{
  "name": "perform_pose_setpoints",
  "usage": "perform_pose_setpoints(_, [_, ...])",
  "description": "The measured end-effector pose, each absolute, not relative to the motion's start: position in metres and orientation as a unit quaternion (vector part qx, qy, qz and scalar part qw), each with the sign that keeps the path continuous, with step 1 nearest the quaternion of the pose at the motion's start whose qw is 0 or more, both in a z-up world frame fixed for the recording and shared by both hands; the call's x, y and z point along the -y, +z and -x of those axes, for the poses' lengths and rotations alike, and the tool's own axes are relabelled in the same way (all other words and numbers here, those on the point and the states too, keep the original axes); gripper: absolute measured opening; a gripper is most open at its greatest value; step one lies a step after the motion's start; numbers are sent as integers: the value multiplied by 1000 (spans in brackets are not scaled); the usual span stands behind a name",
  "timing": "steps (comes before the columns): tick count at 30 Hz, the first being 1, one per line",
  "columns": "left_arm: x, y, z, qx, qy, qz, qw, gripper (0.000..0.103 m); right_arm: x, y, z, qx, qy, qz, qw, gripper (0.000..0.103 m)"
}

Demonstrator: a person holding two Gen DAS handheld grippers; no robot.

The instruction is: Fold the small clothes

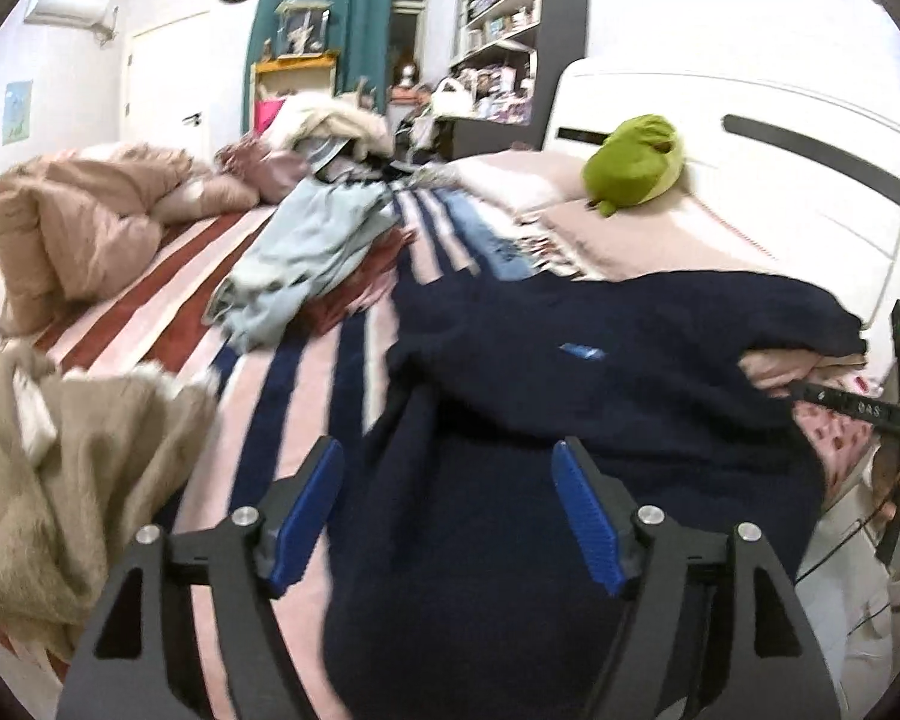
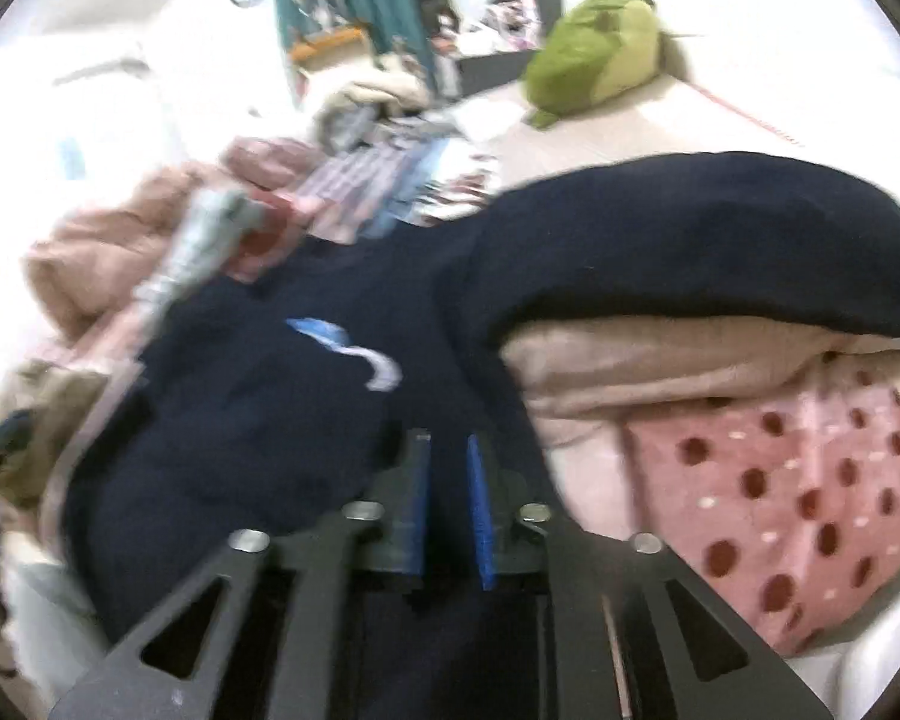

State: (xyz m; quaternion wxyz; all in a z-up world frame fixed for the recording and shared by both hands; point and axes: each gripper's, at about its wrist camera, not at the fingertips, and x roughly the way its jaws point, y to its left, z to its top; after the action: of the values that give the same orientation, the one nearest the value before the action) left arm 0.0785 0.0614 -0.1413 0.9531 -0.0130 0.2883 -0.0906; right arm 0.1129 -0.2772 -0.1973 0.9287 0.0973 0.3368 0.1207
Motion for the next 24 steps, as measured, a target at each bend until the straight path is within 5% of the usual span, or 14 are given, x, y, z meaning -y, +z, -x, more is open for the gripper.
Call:
perform_pose_setpoints(2, [-52,-136,-79,-285,-102,12,953,73,271,-196,-106,-329,177,-116,920,64])
perform_pose_setpoints(7, [-28,-134,-82,-288,-117,12,950,76,254,-214,-115,-351,131,-39,926,65])
perform_pose_setpoints(8, [-21,-133,-84,-288,-120,9,950,76,257,-219,-117,-352,134,-43,925,40])
perform_pose_setpoints(9, [-17,-133,-85,-288,-122,8,950,76,261,-221,-119,-352,144,-56,923,1])
perform_pose_setpoints(14, [4,-126,-90,-284,-132,5,950,78,316,-208,-114,-301,106,-139,938,1])
perform_pose_setpoints(16, [10,-124,-92,-283,-135,5,950,79,353,-205,-113,-280,86,-195,936,38])
perform_pose_setpoints(17, [14,-122,-93,-282,-136,5,950,79,368,-205,-114,-272,73,-213,936,71])
perform_pose_setpoints(18, [17,-122,-94,-281,-137,5,950,79,384,-205,-114,-261,55,-230,936,79])
perform_pose_setpoints(24, [24,-119,-98,-280,-144,19,949,79,472,-217,-138,-222,-49,-292,929,79])
